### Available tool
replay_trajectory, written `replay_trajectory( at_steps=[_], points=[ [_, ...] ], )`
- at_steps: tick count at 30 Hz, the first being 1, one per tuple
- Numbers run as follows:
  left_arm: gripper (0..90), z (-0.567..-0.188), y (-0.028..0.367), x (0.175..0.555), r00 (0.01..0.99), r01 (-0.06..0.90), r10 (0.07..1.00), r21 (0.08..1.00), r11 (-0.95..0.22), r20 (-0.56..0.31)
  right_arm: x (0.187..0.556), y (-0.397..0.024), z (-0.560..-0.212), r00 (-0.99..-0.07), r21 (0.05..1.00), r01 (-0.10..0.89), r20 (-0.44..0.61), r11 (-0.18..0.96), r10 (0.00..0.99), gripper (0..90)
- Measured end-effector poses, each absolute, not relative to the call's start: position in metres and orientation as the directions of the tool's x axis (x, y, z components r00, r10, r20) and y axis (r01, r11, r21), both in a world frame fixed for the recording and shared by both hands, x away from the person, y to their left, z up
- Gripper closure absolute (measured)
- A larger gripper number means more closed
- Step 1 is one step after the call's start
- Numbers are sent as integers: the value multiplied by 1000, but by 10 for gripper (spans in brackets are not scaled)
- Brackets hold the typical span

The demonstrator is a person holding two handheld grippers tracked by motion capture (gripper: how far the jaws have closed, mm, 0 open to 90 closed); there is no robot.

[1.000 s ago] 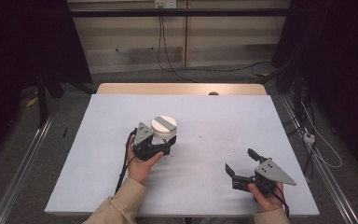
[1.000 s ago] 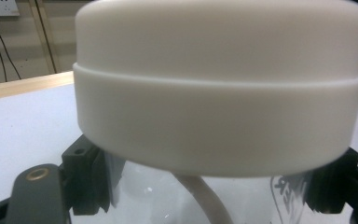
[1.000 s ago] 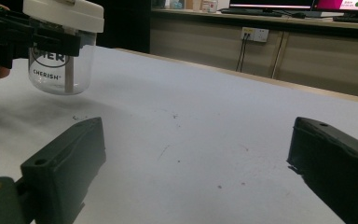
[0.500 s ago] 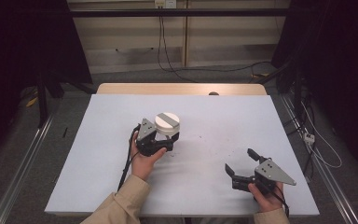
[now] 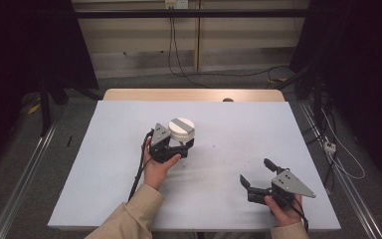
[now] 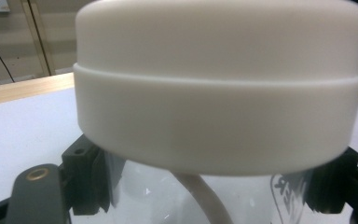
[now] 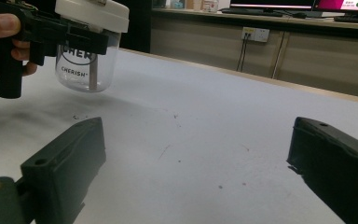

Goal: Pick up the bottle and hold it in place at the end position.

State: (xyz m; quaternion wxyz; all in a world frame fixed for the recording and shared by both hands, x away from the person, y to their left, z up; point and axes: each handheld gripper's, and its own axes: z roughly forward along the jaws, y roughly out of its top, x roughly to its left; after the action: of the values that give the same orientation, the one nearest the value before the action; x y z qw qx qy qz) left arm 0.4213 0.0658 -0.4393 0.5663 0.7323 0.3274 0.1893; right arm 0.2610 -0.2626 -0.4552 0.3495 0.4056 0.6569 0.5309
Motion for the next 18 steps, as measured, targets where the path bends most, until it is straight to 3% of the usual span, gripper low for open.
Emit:
replay_trajectory(
  at_steps=[18],
  points=[
    [187,-439,56,430,719,282,687,947,-152,-104,261,-262,-455,-425,981,155,-36,112,904,35]
  ],
)
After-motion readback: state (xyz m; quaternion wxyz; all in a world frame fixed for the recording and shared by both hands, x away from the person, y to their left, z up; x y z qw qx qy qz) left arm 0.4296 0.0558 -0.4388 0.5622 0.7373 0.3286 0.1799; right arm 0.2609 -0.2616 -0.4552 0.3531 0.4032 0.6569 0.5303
